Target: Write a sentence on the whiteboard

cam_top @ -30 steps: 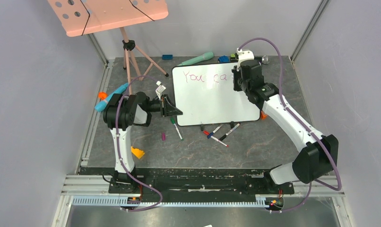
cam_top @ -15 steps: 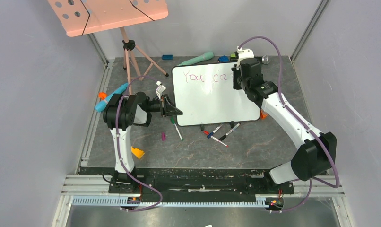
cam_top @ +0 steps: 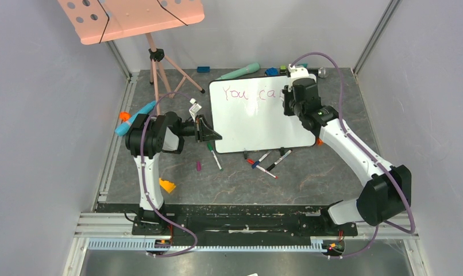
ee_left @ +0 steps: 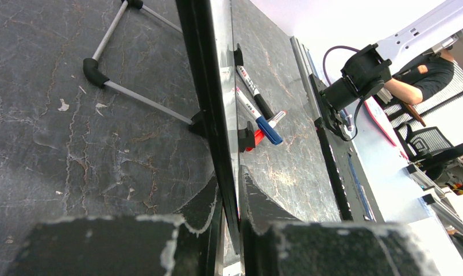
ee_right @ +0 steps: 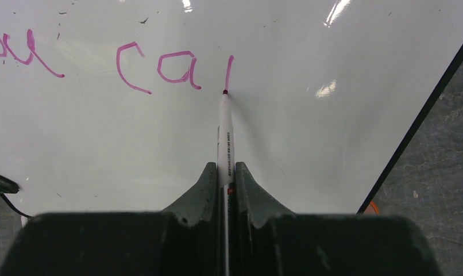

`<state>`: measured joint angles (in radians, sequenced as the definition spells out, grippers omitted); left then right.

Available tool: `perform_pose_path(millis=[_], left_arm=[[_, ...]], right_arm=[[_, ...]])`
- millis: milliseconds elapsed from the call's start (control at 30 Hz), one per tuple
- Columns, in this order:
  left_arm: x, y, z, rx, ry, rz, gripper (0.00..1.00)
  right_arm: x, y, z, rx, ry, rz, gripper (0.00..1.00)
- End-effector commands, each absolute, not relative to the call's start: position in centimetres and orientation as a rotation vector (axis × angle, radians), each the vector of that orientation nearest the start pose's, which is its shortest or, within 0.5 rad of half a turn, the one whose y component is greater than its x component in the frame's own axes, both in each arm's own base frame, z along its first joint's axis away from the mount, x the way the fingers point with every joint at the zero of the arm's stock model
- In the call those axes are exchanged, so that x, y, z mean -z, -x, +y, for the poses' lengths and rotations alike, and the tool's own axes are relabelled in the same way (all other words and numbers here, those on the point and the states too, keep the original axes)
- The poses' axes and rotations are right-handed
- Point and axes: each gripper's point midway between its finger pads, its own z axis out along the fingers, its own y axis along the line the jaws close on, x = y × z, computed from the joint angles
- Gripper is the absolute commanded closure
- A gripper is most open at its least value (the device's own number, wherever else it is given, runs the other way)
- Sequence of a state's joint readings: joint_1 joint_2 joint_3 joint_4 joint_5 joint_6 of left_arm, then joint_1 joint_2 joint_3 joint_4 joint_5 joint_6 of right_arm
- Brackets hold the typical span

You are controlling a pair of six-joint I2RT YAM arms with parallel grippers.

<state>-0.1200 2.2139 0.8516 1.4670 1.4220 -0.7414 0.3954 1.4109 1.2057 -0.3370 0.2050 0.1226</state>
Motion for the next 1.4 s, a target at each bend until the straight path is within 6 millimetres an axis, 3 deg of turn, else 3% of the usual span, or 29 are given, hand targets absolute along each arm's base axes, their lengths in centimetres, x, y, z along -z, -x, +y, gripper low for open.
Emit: perform_pose_path(millis=[0,567,833,1133,1367], left_arm=[[-7.8,-34.1,-22.1,1.569,-0.943,1.524,0.98],[-7.9,-34.1,-22.1,1.569,-0.943,1.524,0.98],[-7.9,-34.1,-22.1,1.568,-0.943,1.523,0.98],[-7.9,-34.1,-22.2,1.569,-0.944,1.523,0.98],[-7.8,-34.1,-22.1,1.569,-0.942,1.524,0.98]], right_arm=[[-21.5,-39.8,13.2,-0.105,0.158,2.099,1.00],[-24.3,-42.7,13.6,-0.079,0.120,2.052,1.00],[-25.2,-43.2,12.6,-0.041,0.075,2.037,1.00],[-24.9,-42.7,10.7,0.020,0.021,2.044,1.00],[-23.6,-41.7,10.7,0.002,0.042,2.079,1.00]])
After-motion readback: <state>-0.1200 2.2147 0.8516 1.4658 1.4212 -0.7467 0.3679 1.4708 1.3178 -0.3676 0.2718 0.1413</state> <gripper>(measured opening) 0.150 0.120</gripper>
